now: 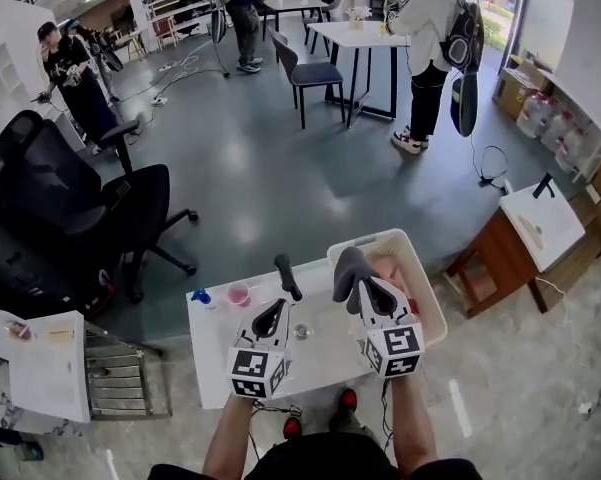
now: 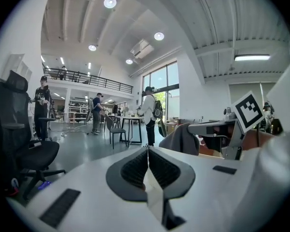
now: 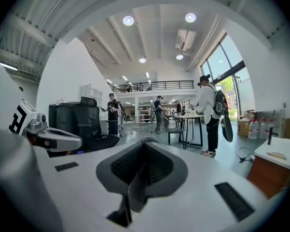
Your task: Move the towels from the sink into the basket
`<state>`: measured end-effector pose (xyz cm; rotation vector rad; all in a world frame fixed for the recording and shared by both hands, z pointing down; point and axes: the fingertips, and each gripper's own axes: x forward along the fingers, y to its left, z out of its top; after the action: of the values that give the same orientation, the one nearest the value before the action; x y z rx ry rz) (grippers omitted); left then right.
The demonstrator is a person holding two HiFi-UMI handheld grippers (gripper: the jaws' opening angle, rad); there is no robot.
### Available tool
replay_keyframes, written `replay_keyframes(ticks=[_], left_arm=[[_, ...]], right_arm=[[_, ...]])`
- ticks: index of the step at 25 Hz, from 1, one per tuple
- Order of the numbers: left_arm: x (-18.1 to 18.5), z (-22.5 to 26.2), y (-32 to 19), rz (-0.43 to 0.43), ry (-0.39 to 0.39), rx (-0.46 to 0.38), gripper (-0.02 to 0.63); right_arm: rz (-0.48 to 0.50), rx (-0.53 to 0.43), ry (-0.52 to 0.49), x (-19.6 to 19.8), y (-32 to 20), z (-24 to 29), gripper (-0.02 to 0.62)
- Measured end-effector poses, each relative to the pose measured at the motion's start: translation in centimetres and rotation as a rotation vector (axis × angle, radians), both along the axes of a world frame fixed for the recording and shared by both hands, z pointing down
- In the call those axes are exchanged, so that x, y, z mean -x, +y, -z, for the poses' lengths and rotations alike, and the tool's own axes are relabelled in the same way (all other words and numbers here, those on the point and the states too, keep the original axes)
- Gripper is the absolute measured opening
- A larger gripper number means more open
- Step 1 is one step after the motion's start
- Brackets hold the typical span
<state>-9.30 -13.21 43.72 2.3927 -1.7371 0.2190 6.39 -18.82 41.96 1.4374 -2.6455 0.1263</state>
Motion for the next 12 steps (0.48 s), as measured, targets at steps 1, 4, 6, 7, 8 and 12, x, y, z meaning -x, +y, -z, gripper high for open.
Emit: replay_keyframes(ticks=[1,4,6,7,8,12], left_arm=[[-0.7,-0.1,-0.2,-0.017,0.001,0.001,0.012],[-2.8,-0.3,-0.9,-0.067,0.004,0.005,0.012],[-4.2,-0.6,-1.2,-0.095,0.006,0.011,0.012],[-4.8,-0.7,-1.4,-0.107,0.008,0.013,0.012],[-5.4,-0.8,-1.5,-0.119,0.009,0.016,0.012],[-7.7,-1.4,-2.1,-0.166,0.011,0.029,0.012]], right_arm=[[-0.018,0.002,0.002,-0.8,0.1,-0.1,0.044],[-0.067,0.007,0.01,-3.2,0.3,-0.4,0.044],[-0.097,0.013,0.015,-4.7,0.4,-0.6,0.044],[-0.111,0.017,0.017,-5.5,0.5,-0.8,0.044],[-0.125,0.021,0.018,-6.2,0.6,-1.0,0.044],[-0.177,0.044,0.024,-8.8,1.0,-2.0,0.044]])
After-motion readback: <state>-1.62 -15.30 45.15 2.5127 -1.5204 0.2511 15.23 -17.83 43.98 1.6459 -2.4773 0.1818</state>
